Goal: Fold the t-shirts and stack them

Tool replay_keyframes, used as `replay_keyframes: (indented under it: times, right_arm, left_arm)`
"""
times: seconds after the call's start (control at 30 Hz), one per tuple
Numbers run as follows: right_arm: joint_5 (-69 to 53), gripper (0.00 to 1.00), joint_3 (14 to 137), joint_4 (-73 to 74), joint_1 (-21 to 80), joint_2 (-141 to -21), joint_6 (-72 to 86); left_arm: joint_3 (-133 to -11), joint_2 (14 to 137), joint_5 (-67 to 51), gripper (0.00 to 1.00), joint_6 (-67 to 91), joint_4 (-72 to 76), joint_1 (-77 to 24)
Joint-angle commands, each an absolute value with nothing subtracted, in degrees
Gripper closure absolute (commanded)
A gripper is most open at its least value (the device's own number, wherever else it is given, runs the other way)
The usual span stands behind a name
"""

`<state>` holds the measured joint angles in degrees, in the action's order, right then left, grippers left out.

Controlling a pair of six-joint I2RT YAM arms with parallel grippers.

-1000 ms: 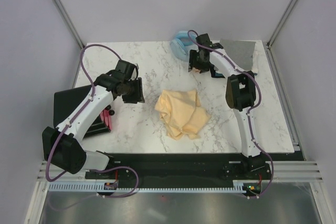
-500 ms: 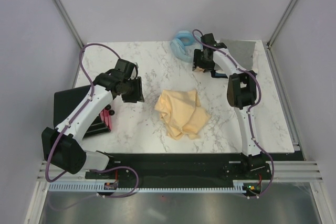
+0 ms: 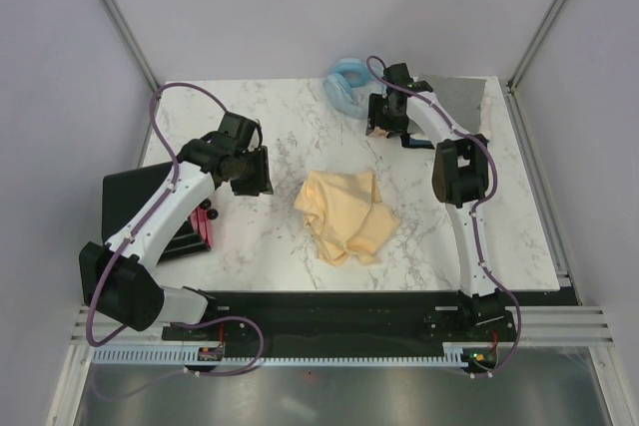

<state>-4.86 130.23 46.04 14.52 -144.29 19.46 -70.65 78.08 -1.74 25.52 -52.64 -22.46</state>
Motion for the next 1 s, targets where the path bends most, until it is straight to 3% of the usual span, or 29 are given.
replay_keyframes:
  times: [0.0, 0.3, 0.43, 0.97]
  right_arm:
    - [-8.0, 0.46, 132.1, 44.82, 14.15, -143.18, 18.98]
    - [-8.7, 0.36, 130.96, 44.39, 14.24, -140.19, 18.73]
    - [-7.91, 0.25, 131.04, 44.3, 14.41, -138.69, 16.88]
    - [-3.79, 0.19, 127.63, 43.95, 14.41, -130.81, 16.44]
  left_arm:
    - [-70.93, 76.2, -0.79, 0.55, 27.07, -52.82, -22.24]
    - [-70.14, 76.03, -0.88, 0.55, 26.98, -52.73, -22.15]
    - [-69.7, 75.94, -1.14, 0.55, 27.16, -52.73, -22.15]
    - [-69.08, 75.67, -1.06, 0.56, 27.51, -52.56, -22.15]
